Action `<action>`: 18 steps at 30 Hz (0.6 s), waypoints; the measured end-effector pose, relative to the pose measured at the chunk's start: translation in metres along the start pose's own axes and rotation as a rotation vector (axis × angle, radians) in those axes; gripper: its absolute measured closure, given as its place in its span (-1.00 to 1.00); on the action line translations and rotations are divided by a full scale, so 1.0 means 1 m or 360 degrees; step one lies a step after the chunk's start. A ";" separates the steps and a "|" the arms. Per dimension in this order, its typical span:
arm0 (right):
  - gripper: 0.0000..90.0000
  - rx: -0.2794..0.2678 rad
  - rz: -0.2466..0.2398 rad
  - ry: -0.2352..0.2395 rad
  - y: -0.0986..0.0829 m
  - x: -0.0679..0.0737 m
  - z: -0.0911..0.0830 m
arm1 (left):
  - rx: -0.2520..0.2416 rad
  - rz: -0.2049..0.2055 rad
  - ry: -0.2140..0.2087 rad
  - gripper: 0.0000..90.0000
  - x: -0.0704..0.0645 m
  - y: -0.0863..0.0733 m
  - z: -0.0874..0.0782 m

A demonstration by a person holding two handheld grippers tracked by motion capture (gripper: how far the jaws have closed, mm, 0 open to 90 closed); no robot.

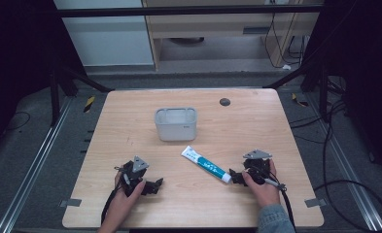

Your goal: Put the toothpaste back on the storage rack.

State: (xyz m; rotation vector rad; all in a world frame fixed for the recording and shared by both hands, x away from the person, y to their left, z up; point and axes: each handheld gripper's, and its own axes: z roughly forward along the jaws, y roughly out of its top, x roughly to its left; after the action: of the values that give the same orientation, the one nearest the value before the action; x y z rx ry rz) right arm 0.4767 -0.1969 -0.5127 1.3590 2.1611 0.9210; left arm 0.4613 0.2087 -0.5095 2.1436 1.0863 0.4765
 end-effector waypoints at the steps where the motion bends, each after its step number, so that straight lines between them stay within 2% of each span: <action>1: -0.98 -0.0001 0.0003 0.0001 0.000 0.000 0.000 | 0.0002 0.0001 -0.0002 -1.00 0.000 0.001 0.001; 15: -0.98 -0.0002 0.0006 0.0001 0.000 0.000 0.000 | -0.0001 -0.0002 -0.0002 -1.00 -0.005 0.011 0.011; 18: -0.79 -0.0006 0.0015 -0.0022 0.001 -0.001 -0.003 | -0.0001 0.0004 -0.0005 -1.00 -0.005 0.012 0.011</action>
State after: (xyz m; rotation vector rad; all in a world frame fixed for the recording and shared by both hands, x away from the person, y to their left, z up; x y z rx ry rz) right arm 0.4755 -0.1985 -0.5100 1.3708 2.1435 0.9164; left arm 0.4715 0.1951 -0.5094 2.1446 1.0814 0.4743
